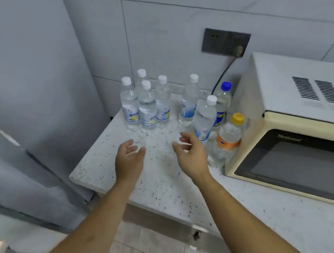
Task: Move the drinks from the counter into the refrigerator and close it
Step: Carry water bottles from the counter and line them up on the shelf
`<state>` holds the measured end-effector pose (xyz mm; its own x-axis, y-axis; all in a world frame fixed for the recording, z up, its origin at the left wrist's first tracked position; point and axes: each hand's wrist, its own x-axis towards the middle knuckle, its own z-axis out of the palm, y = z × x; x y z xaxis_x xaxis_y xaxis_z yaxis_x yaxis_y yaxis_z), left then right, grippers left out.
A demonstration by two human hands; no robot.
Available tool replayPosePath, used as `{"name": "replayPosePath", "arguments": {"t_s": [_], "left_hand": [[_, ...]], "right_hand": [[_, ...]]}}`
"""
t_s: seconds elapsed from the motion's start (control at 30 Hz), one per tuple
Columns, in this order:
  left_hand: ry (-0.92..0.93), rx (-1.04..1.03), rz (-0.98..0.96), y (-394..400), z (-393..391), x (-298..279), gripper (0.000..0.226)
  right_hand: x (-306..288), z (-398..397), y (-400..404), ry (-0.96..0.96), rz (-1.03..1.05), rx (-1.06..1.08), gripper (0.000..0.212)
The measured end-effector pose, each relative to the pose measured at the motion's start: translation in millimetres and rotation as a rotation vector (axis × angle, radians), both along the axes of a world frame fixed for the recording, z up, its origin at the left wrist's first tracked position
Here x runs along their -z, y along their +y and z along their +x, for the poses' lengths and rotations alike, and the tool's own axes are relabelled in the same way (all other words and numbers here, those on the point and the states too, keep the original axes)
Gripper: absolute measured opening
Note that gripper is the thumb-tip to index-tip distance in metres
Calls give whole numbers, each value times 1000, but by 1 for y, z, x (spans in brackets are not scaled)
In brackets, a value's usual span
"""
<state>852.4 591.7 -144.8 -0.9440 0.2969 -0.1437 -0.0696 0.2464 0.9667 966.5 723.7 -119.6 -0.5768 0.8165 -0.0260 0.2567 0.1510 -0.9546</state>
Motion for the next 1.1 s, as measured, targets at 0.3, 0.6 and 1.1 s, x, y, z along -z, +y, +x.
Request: {"name": "replayPosePath", "arguments": {"t_s": [0.3,0.6,1.1], "left_hand": [[176,-54,15,90,-73,-56,51],[410,77,-223,124,-112,-79,53],[508,92,-149,74,-72,-72,18]], "right_hand": [[-53,-122,86,100,39,10,41],[-67,-185,125,-5,104,-167,46],[-45,-115,88,164,94,-114,14]]}}
